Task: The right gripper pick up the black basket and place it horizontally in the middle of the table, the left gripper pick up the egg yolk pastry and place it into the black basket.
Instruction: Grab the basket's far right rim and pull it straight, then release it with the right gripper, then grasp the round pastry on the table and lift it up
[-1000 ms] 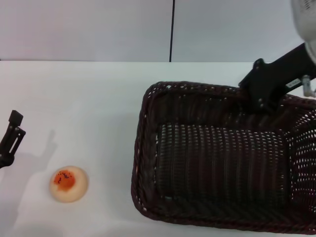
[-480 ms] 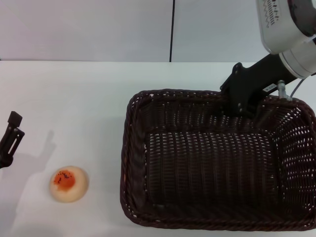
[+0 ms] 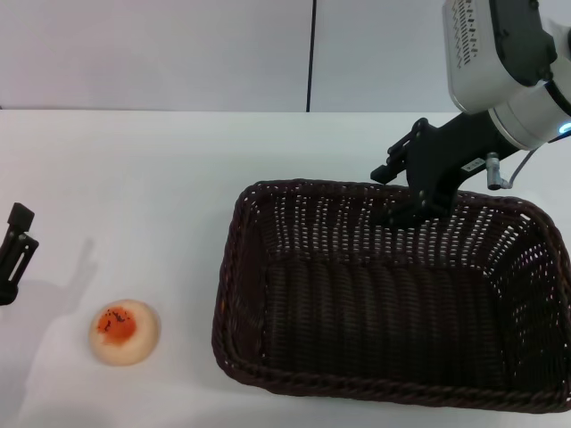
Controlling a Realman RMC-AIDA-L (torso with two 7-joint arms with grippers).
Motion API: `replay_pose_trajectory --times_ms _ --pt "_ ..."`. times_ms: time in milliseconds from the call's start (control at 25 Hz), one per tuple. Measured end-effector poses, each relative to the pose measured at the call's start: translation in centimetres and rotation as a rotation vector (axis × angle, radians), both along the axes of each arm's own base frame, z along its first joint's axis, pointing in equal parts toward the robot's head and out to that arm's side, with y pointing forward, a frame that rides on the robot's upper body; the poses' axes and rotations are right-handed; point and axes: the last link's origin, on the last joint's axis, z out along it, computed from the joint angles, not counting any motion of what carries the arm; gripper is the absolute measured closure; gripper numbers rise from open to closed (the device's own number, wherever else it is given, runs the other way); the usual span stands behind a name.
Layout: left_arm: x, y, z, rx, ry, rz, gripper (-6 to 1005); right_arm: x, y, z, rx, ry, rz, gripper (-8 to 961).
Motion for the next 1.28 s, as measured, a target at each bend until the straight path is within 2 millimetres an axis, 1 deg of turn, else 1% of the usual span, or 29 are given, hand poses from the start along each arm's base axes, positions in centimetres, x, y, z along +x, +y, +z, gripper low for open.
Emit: replay_pose_trajectory --times_ms 120,200,320,400,480,560,720,880,920,960,1040,1200,1280 --pt "0.1 -0.2 0.1 0.006 -0.001 -0.005 155 0.0 -0.1 0.1 0.007 -0.001 0.006 478" --pt "0.1 -0.3 0.1 0.002 -0.006 -0.008 155 0.0 -0.1 0.6 0.025 0.004 0.015 420" --pt "0.0 -0.5 0.1 -0.025 -0.03 -0.021 155 -0.2 -0.4 1.8 0.076 0.037 0.035 350" --pt "-0.3 -0.7 0.5 -0.067 -0.049 -0.048 156 -0.5 -0.9 2.9 0.119 0.086 0.051 309" --pt "-0.6 -0.8 1.0 -0.14 -0.051 -0.091 156 -0.7 -1.7 4.1 0.156 0.153 0.063 268" --pt "-0.9 -0.9 1.6 -0.229 -0.039 -0.132 156 -0.7 -2.6 5.1 0.188 0.245 0.059 268" --pt "-1.5 -0.8 2.9 -0.4 -0.004 -0.18 156 0.6 -4.8 7.5 0.252 0.516 -0.011 268" --pt "-1.9 -0.6 3.6 -0.512 0.08 -0.199 157 3.3 -7.6 9.4 0.314 0.822 -0.042 268" --pt "-2.1 -0.5 3.8 -0.55 0.126 -0.204 157 5.4 -9.1 9.9 0.357 0.987 -0.055 268" --pt "-2.1 -0.5 3.8 -0.55 0.126 -0.204 157 5.4 -9.1 9.9 0.357 0.987 -0.055 268" --pt "-2.3 -0.3 3.7 -0.581 0.165 -0.203 157 7.5 -10.5 10.1 0.417 1.131 -0.041 268" --pt "-2.6 0.3 2.6 -0.685 0.22 -0.198 157 12.3 -13.2 10.2 0.637 1.411 -0.026 268" --pt "-2.6 0.6 2.1 -0.728 0.24 -0.202 157 14.1 -14.4 10.0 0.777 1.496 -0.016 268"
